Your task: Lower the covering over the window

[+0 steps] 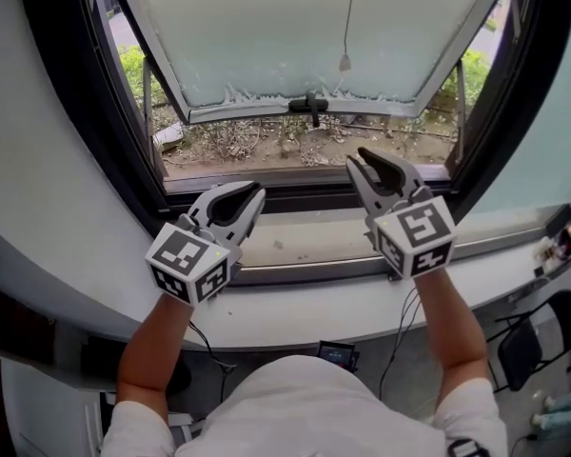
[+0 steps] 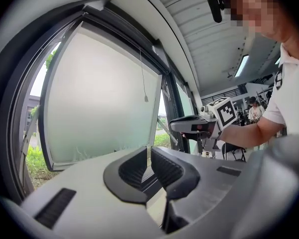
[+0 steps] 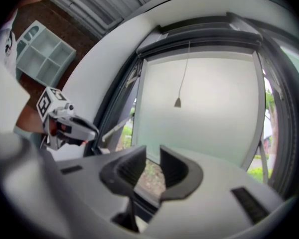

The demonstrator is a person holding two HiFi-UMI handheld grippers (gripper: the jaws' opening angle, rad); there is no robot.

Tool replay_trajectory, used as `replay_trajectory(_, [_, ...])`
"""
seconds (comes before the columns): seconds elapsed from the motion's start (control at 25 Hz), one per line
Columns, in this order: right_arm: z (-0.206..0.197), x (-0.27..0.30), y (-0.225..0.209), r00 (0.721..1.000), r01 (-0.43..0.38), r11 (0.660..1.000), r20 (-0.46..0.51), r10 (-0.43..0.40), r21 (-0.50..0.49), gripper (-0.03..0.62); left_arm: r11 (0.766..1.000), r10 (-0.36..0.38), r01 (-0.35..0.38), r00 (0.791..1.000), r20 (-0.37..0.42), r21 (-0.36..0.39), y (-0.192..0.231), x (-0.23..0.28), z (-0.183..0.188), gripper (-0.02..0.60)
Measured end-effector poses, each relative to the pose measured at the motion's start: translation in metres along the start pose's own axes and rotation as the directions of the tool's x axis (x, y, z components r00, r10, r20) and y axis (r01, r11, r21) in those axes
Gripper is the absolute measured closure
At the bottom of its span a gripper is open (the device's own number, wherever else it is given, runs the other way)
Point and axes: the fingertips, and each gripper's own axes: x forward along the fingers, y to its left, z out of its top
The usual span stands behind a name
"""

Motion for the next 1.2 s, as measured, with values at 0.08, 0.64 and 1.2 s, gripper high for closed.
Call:
replay_trajectory(0.08, [0.012, 0.004, -0.006, 1.000, 0.015, 1.000, 0.013, -0.015, -0.020, 0.516, 1.000, -0.001, 0.001, 1.000, 0.010, 0.018, 0.001, 0.003, 0.009, 0.551])
replay_trajectory(0.64, [0.096, 0.041, -0.049, 0.988, 0.117, 0.991, 0.104, -0.110, -0.059, 0.516, 0.993, 0.014, -0.019, 0.999, 0.043, 0.120, 0.016, 0.020, 0.054, 0.550])
replay_trajectory(1.2, [0.127, 0.083, -0.075, 0.982, 0.180, 0.983, 0.060, -0.178, -0.037, 0.485, 0.983, -0.005, -0.004, 0.999, 0.053, 0.183, 0.010, 0.026, 0.080, 0.550])
